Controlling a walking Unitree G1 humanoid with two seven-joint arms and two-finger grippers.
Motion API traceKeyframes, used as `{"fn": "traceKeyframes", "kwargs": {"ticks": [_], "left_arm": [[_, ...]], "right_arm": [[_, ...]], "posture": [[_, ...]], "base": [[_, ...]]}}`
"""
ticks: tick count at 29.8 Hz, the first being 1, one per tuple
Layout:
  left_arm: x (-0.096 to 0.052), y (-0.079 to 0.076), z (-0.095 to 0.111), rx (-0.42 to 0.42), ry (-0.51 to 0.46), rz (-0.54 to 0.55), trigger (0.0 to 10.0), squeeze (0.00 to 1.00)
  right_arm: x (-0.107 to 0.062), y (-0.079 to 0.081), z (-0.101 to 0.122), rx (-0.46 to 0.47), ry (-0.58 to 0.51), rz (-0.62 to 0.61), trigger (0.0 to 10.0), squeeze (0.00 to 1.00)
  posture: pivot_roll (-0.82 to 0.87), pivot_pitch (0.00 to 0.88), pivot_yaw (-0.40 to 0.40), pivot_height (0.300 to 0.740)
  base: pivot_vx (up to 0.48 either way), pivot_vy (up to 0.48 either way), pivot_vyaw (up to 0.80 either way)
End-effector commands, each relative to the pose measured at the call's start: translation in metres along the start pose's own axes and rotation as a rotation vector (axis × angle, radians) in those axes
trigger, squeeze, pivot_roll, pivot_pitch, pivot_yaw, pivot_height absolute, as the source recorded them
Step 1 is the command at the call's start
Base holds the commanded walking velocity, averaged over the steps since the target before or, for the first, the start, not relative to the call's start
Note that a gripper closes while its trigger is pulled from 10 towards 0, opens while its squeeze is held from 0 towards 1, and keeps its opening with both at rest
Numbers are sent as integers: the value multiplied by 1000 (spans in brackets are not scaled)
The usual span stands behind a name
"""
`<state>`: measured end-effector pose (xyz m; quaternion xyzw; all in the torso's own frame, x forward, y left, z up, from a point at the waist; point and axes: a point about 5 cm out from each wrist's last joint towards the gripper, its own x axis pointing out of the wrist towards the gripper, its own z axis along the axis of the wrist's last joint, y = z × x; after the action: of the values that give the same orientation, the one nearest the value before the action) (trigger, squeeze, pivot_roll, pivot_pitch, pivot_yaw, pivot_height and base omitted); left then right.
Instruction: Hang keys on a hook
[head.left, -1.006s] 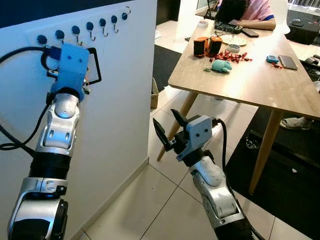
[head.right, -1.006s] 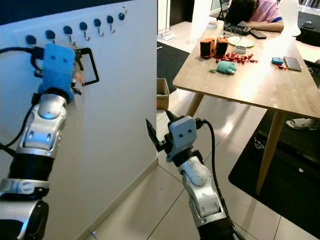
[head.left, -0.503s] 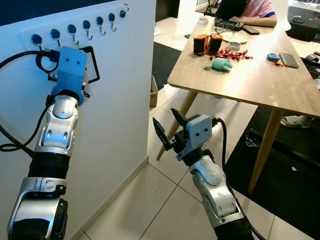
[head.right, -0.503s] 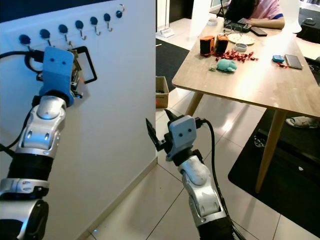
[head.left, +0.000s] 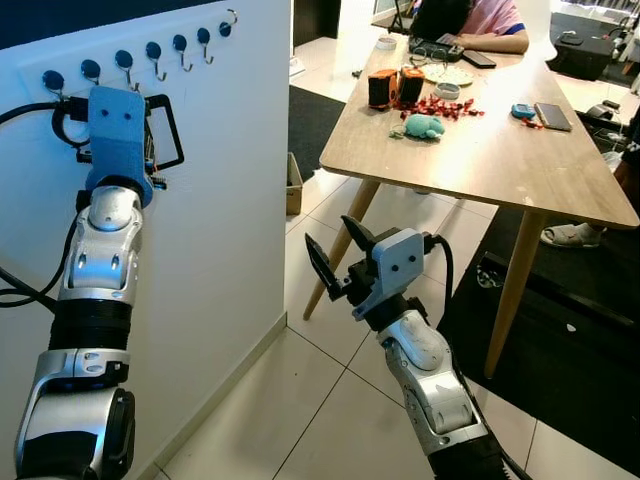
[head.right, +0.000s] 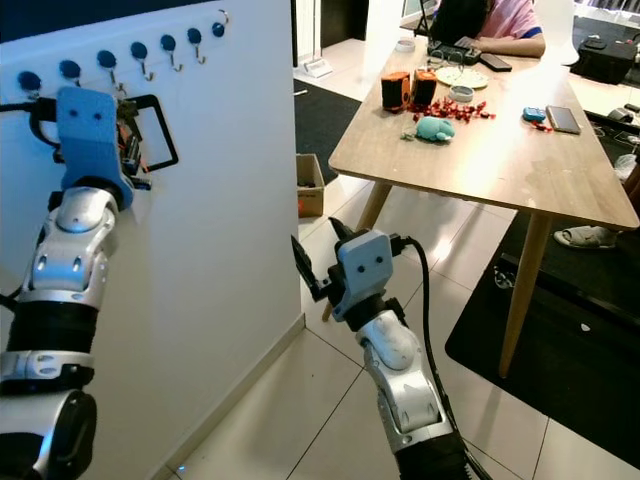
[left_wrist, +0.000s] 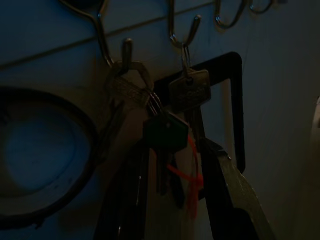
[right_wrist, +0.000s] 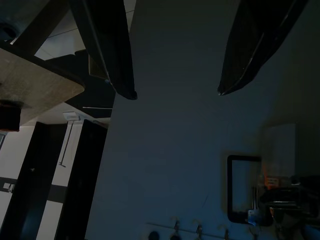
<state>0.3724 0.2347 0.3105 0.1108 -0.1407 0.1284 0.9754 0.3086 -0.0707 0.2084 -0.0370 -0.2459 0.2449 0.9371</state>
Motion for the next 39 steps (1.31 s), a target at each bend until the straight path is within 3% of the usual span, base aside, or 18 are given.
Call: {"fn": "traceKeyframes", "kwargs": {"ticks": [1, 3, 4, 5, 6, 7, 11, 12, 24, 25, 27, 28, 29, 30, 31, 32, 39], "left_arm": [[-1, 11, 9, -37, -34, 53, 10000, 0], [-2, 12, 13, -50, -52, 63, 9765, 0], [-2, 12, 15, -57, -63, 69, 7922, 0], [-3, 13, 17, -62, -72, 74, 7255, 0], [-3, 14, 18, -64, -75, 77, 5686, 0], [-4, 14, 20, -67, -81, 80, 4745, 0], [-5, 14, 21, -72, -89, 75, 4863, 0], [-6, 14, 22, -74, -90, 75, 10000, 0], [-8, 17, 25, -127, -93, 63, 10000, 0], [-9, 19, 24, -123, -92, 67, 8118, 0], [-9, 20, 24, -120, -92, 69, 8118, 0], [-9, 20, 24, -118, -92, 70, 4667, 0], [-9, 20, 24, -118, -92, 71, 4667, 0], [-10, 20, 24, -114, -95, 72, 1020, 0], [-10, 20, 24, -110, -97, 73, 1020, 0], [-13, 18, 24, -88, -104, 61, 0, 0], [-22, 13, 18, -75, -85, 29, 0, 0]], "right_arm": [[-4, 1, -3, 4, 15, 4, 10000, 0], [-3, 2, -3, 6, 15, 6, 10000, 0], [-3, 2, -3, 6, 15, 7, 10000, 0], [-3, 2, -3, 7, 14, 8, 10000, 0], [-3, 2, -3, 7, 14, 9, 10000, 0], [-3, 2, -3, 8, 15, 9, 10000, 0], [-3, 3, -3, 9, 15, 10, 10000, 0], [-3, 3, -3, 9, 15, 10, 10000, 0], [-3, 3, -4, 11, 17, 9, 10000, 0], [-3, 3, -4, 12, 17, 10, 10000, 0], [-3, 3, -4, 12, 17, 10, 10000, 0], [-3, 3, -4, 12, 18, 10, 10000, 0], [-3, 3, -4, 12, 18, 11, 10000, 0], [-3, 4, -4, 12, 18, 11, 10000, 0], [-3, 4, -4, 13, 18, 11, 10000, 0], [-3, 4, -4, 13, 17, 12, 10000, 0], [-3, 4, -4, 14, 18, 13, 10000, 0]], "posture": [[126, 194, -7, 740], [126, 195, -7, 740], [127, 196, -8, 740], [127, 196, -8, 740], [127, 196, -8, 740], [127, 197, -8, 740], [127, 199, -8, 740], [127, 200, -8, 740], [129, 201, -7, 740], [129, 201, -7, 740], [131, 201, -7, 740], [131, 201, -7, 740], [131, 201, -7, 740], [131, 201, -8, 740], [131, 201, -8, 740], [134, 201, -8, 740], [133, 200, -6, 740]], "base": [[0, 0, 0], [0, 0, 0], [0, 0, 0], [0, 0, 0], [0, 0, 0], [0, 0, 0], [0, 0, 0], [0, 0, 0], [0, 0, 0], [0, 0, 0], [0, 0, 0], [0, 0, 0], [0, 0, 0], [0, 0, 0], [0, 0, 0], [0, 0, 0], [0, 0, 0]]}}
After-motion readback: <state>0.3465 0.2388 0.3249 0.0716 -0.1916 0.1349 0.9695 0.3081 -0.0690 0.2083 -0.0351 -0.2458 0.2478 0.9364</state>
